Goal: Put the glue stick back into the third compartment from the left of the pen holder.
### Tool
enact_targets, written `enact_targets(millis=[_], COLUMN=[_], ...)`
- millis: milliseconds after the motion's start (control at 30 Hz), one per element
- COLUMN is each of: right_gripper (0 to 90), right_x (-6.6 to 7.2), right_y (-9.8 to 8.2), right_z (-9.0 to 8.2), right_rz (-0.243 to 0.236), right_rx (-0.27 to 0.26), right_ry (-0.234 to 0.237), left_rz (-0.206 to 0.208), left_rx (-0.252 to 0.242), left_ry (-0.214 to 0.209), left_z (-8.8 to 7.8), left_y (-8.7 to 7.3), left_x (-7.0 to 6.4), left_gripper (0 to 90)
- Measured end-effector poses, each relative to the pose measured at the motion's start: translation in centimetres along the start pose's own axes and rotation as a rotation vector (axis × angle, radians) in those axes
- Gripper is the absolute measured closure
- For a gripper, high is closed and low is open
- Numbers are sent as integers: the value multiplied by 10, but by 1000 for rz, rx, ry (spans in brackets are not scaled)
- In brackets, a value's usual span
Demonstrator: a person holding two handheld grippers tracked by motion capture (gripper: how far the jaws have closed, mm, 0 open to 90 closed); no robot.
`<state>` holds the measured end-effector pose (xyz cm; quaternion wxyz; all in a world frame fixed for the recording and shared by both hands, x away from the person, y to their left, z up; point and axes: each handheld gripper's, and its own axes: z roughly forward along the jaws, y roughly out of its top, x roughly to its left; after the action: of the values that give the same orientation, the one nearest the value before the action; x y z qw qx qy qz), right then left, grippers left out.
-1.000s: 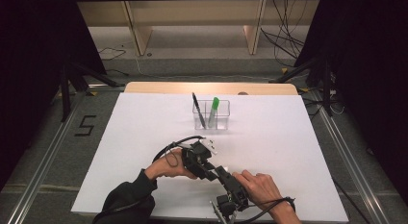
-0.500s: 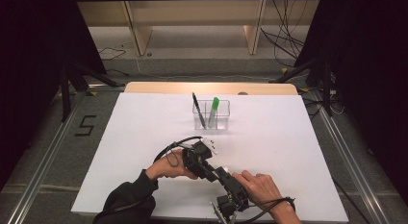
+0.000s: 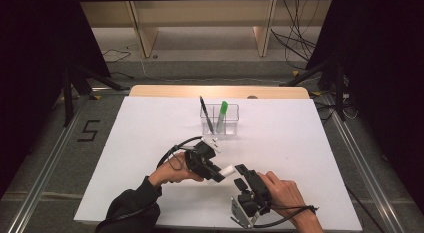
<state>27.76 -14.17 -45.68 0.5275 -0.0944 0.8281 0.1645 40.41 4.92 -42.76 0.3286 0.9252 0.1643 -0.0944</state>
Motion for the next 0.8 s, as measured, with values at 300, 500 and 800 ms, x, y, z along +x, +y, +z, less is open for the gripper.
enact_targets(millis=[300,500,800], right_gripper=[388,355,346], right_x=[-11,-22,-23], right_y=[-25,-47,-73], right_z=[0,-3,-7], right_rz=[323,716,1098], right_rx=[21,-21,-93], right_ry=[53,141,236], left_rz=[-102,-174,-218], left_rx=[-180,-310,-482], left_ry=[109,192,261], left_z=[-11,-15,-22], left_y=[-3,-6,-7], left_x=[10,17,23], left_gripper=[702,702,701])
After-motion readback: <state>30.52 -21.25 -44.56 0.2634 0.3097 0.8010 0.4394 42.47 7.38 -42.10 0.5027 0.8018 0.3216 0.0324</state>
